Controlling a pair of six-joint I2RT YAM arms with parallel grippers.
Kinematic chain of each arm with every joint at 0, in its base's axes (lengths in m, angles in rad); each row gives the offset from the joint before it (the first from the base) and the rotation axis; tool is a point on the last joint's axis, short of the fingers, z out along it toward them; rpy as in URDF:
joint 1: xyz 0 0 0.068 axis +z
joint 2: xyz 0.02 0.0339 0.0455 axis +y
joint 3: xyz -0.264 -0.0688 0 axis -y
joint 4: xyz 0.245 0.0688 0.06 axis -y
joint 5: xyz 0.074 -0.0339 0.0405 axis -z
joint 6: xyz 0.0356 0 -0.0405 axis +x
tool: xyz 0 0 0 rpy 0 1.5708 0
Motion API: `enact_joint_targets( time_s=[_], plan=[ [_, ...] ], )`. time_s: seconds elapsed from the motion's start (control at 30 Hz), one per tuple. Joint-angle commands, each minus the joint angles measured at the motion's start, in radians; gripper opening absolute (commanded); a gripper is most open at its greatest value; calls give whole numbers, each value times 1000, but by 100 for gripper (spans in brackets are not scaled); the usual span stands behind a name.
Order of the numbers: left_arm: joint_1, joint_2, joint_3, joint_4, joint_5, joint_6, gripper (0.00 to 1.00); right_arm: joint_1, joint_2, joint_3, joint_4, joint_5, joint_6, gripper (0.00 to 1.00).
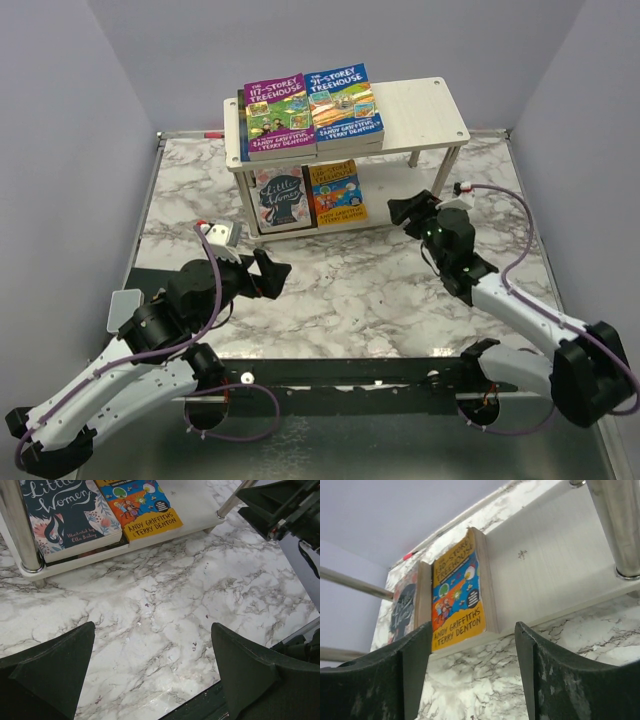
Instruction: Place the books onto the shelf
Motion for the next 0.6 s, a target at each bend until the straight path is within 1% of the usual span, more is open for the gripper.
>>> enact_joint_targets(
  time_s=[0.0,0.07,0.23,0.3,0.43,0.57],
  plan=[
    [4,-8,-6,13,-2,18,99,7,-169,-29,-171,-85,-133,73],
    [4,-14,-7,14,-5,18,99,7,-250,-41,-222,-120,-178,79],
    [4,-24,-8,15,-18,19,99,6,-422,-39,-366,-181,-242,87],
    [4,-31,-10,14,-25,18,99,7,-477,-33,-425,-214,-254,88],
    [4,-40,-11,15,-38,18,99,7,-574,-38,-491,-298,-263,89],
    [4,-36,-11,16,-37,19,99,7,-662,-46,-520,-467,-268,89]
  ],
)
